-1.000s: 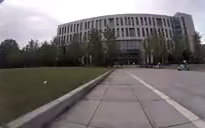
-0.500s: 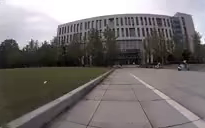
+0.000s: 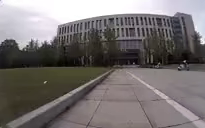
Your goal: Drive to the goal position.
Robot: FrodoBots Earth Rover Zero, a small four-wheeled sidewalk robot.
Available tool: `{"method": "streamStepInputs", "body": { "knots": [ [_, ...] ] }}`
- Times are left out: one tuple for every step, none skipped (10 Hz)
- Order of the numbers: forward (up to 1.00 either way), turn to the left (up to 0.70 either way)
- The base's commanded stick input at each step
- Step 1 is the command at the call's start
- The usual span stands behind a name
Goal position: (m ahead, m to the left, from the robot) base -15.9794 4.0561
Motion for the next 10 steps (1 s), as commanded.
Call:
{"method": "streamStepInputs", "body": {
  "knots": [
    [0.0, 0.0],
    [0.0, 0.0],
    [0.0, 0.0],
    [0.0, 0.0],
    [-0.08, 0.0],
    [-0.65, 0.0],
    [-0.7, 0.0],
    [-0.27, 0.0],
    [0.0, 0.0],
    [0.0, 0.0]
  ]
}}
